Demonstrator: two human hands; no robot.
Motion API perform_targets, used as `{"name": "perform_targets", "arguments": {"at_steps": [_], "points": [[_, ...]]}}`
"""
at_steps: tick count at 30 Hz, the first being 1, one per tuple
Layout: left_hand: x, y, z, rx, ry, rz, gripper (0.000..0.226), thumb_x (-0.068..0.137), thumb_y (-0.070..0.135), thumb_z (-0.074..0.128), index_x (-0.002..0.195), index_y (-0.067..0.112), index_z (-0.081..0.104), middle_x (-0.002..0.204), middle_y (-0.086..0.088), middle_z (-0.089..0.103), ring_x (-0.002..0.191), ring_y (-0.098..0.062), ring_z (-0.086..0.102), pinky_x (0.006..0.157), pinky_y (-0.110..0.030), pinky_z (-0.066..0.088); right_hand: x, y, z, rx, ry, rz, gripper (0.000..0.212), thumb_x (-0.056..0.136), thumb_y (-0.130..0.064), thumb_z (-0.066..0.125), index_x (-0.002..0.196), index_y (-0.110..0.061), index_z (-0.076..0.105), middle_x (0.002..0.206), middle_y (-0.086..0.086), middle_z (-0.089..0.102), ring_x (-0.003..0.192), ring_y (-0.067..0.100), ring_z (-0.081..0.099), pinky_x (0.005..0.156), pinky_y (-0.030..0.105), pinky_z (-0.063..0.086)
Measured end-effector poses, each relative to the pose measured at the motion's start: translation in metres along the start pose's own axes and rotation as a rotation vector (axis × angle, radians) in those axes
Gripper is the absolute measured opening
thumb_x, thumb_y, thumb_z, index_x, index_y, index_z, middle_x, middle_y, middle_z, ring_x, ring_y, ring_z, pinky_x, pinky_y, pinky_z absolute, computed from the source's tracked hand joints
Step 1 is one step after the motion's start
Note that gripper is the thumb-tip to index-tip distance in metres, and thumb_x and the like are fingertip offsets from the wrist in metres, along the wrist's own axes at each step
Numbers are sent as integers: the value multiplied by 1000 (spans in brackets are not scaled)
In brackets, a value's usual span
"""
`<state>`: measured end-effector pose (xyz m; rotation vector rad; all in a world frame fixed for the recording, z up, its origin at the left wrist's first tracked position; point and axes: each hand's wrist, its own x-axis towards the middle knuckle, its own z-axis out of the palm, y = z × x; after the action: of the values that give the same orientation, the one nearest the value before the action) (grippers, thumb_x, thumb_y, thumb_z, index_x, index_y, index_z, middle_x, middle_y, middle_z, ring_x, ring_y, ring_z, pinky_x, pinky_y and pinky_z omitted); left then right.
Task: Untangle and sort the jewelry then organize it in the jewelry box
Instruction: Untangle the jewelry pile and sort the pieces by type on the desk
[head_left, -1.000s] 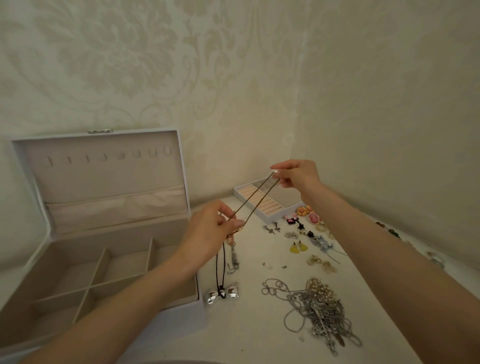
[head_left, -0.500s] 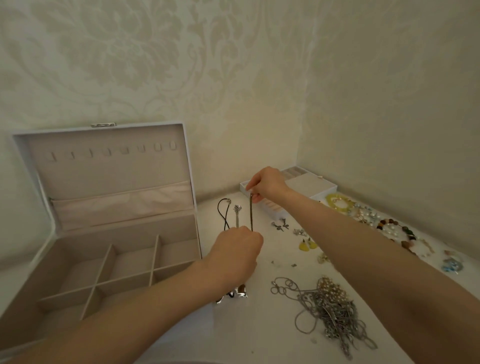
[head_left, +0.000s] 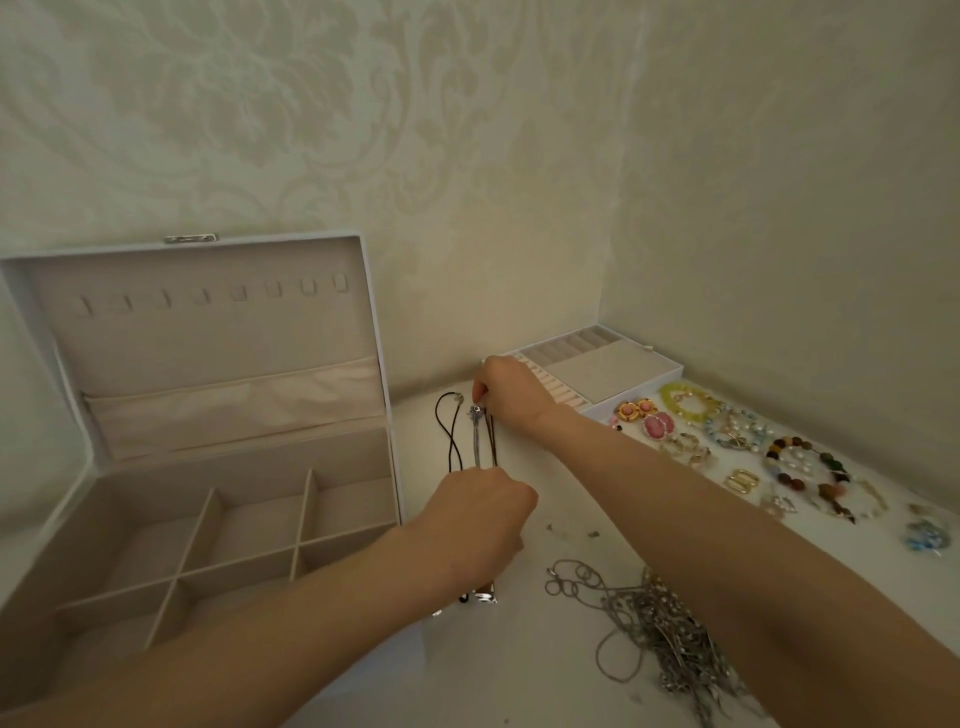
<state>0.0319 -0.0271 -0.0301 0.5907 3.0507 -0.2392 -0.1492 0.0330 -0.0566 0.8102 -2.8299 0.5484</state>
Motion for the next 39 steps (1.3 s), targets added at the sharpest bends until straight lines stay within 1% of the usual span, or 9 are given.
{"name": "perform_targets", "arguments": {"at_steps": [7,12,15,18,23,25,31,34,39], "points": [[-1,-2,-2,-90,7,-12,38,90,48,53,98,10,56,102,-8,62,97,-26,57,69,-28,34,-5,0,-3,-46,6,-36,16,89,1,56,99,1,69,112,20,55,98,34,59,84,37,47],[4,-20,-11,-215,118,-81,22,96,34,50,103,14,55,97,-6,64,94,-23,59,76,-34,46,-20,2,-26,23,81,-61,17,90,-5,59,101,-5,72,95,8,56,95,28,57,79,26,40],[8,-29,-17,-262,133,-96,14,96,29,51,98,16,56,93,-3,65,93,-20,59,74,-32,44,-47,-3,-49,128,97,-79,16,88,-5,61,97,-5,74,76,-9,53,77,12,52,64,12,32],[10,-24,-22,-343,124,-62,14,93,35,54,87,23,51,81,7,59,88,-14,58,75,-32,46,-82,-9,-64,268,64,-37,14,86,-4,62,93,-6,74,75,-10,59,63,0,49,61,5,37],[12,2,-24,-441,108,27,16,89,37,60,81,25,53,65,18,51,76,-8,55,76,-31,48,-134,-14,-76,359,70,38,19,83,1,60,90,-9,74,77,-2,65,61,4,56,57,6,42],[11,13,-22,-451,95,40,17,88,36,62,79,23,55,65,16,54,72,-7,53,75,-30,48,-151,-11,-77,370,93,84,18,83,1,60,88,-11,73,80,2,68,60,12,59,56,8,43],[-1,37,-23,-521,35,92,16,81,31,71,81,20,60,72,11,57,74,-7,53,73,-26,46,-199,2,-87,397,106,197,16,79,-5,72,84,-20,71,68,-10,58,52,-10,51,54,6,38],[-7,48,-20,-596,-29,191,17,78,24,75,84,22,60,74,13,55,76,-6,55,68,-20,43,-226,5,-95,392,31,252,20,75,-7,77,78,-24,67,69,-9,59,54,-4,50,54,9,37],[-10,65,-6,-616,-29,357,18,79,21,73,96,23,67,90,9,51,87,-7,51,84,-31,45,-267,10,-99,357,-6,330,25,75,-9,77,68,-29,62,67,-10,58,57,-2,46,55,12,35]]}}
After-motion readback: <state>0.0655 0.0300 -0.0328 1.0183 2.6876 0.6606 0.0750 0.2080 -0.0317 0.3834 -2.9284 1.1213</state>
